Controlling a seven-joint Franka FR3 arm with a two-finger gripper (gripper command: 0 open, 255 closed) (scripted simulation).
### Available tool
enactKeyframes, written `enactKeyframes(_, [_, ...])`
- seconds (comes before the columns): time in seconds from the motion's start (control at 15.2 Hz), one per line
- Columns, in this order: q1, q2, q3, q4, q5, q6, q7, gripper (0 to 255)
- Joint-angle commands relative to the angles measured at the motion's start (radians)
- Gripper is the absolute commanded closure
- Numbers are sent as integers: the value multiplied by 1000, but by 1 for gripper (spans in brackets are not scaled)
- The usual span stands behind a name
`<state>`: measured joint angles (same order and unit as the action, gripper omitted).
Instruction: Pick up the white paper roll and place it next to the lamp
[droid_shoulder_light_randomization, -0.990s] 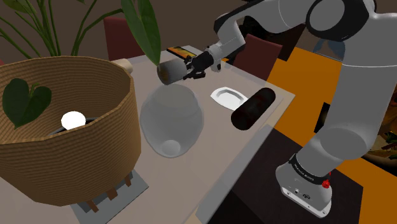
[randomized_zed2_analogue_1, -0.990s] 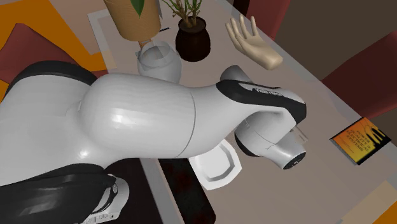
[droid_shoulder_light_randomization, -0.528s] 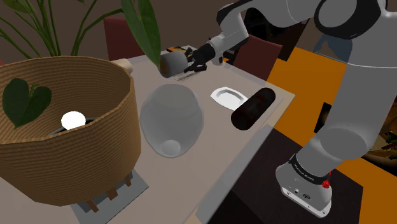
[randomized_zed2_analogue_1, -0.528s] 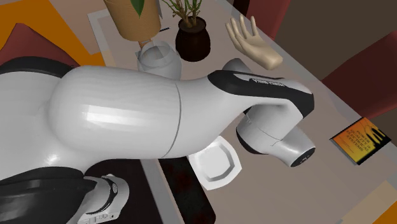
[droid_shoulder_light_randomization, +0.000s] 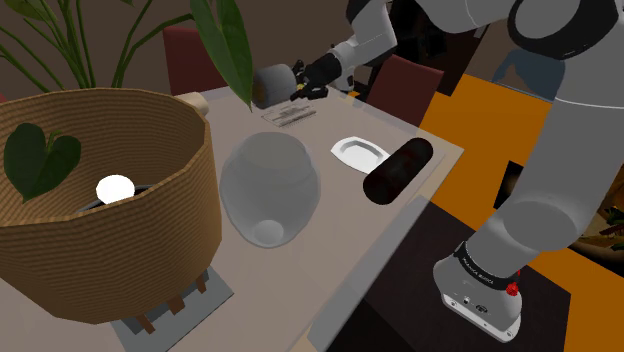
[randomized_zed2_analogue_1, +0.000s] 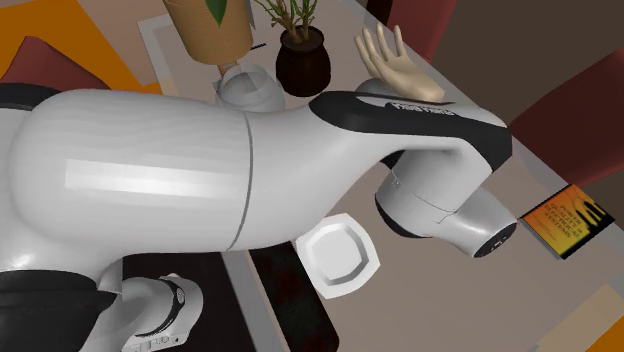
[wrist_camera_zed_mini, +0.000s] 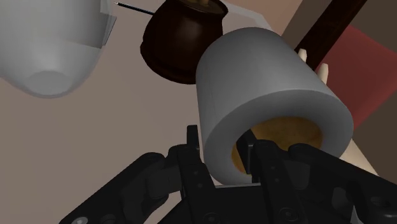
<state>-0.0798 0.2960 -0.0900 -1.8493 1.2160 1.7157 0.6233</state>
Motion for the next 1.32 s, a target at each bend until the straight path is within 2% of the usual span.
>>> enactKeyframes(0.0, [0, -12, 0, 7, -3, -7, 18, 255])
enactKeyframes(1.25, [-5, -99, -6, 114, -32, -85, 196, 255])
